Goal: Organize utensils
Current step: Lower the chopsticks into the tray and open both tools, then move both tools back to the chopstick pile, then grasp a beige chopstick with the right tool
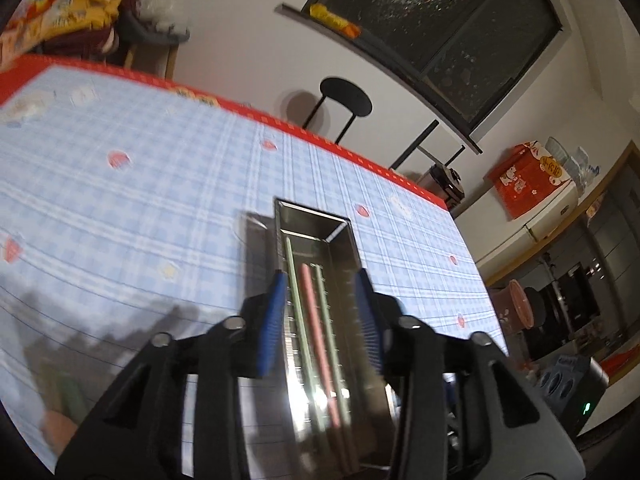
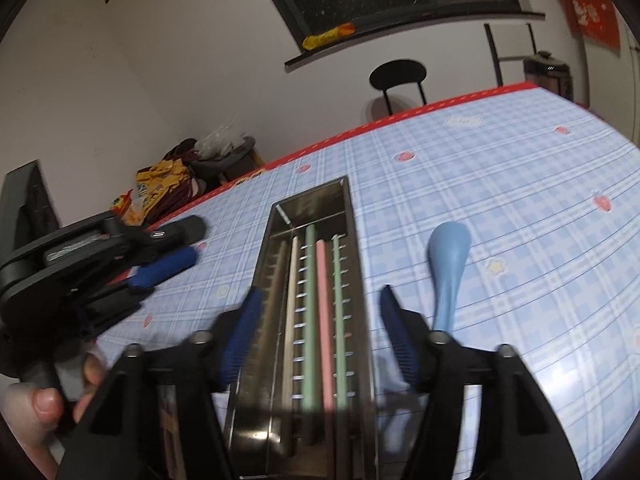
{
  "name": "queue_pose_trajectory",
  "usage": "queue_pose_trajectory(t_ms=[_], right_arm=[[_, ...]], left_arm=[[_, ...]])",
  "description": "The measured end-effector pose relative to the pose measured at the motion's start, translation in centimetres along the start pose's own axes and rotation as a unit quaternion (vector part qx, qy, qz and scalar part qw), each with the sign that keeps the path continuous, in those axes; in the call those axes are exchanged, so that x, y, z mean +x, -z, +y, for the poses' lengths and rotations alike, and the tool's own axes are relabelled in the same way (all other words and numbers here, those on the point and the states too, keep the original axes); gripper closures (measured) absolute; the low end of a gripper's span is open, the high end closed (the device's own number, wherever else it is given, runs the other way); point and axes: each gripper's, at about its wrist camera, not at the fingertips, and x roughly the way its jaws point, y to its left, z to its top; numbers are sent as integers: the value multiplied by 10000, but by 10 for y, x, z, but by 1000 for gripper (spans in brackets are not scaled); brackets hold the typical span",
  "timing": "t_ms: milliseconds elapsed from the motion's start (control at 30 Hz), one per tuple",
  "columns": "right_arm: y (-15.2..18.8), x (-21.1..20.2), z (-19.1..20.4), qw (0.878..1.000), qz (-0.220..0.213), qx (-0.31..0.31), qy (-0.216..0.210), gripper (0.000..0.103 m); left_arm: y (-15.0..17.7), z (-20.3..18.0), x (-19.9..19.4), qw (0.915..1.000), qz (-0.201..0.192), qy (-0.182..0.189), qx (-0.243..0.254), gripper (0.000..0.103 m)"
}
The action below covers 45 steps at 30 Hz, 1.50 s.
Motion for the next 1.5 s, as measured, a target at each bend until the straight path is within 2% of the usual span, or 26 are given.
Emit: queue_pose_trajectory(t_ms=[267,367,500,600,767,867,1033,1133,1233,1267,1400,1433,1500], right_arm=[[6,-6,15,9987,-169,-358,331,7],[10,-6,21,9980,-196,-482,357,6],[15,-9,34,9961,-330,-779,256,6],[20,-21,43,9923,-570,-1067,282,6],[31,-53,38,9933,-813,-759,-302,6],[46,-70,41,9925,-842,-734,-503,6],[70,-74,55,9925,-39,-1107,-518,6],[85,-79,62,9906,171,-1278,-462,6],[102,-82,69,9874,410,-1431,-535,6],[108,-83,71,9860,472,-1504,-543,9],[121,-79,76,9831,692,-1623,-484,38],[123,-77,78,9828,747,-1610,-508,41],[125,-73,84,9813,823,-1640,-576,58]], left_arm=[[8,23,-55,9957,-381,-575,615,37],[17,39,-83,9921,-551,-816,771,21],[30,65,-129,9863,-800,-1070,965,6],[43,84,-161,9829,-934,-1162,1078,6],[68,108,-191,9775,-851,-1346,1383,6],[84,120,-199,9791,-686,-1240,1456,6],[118,120,-197,9792,-409,-945,1748,6],[137,117,-191,9757,-250,-862,1998,6],[147,117,-185,9761,-142,-663,2063,6],[149,118,-183,9769,-107,-604,2048,6],[151,119,-178,9784,-80,-514,1998,6],[150,120,-178,9789,-81,-500,1978,6],[149,123,-177,9805,-89,-441,1914,6]])
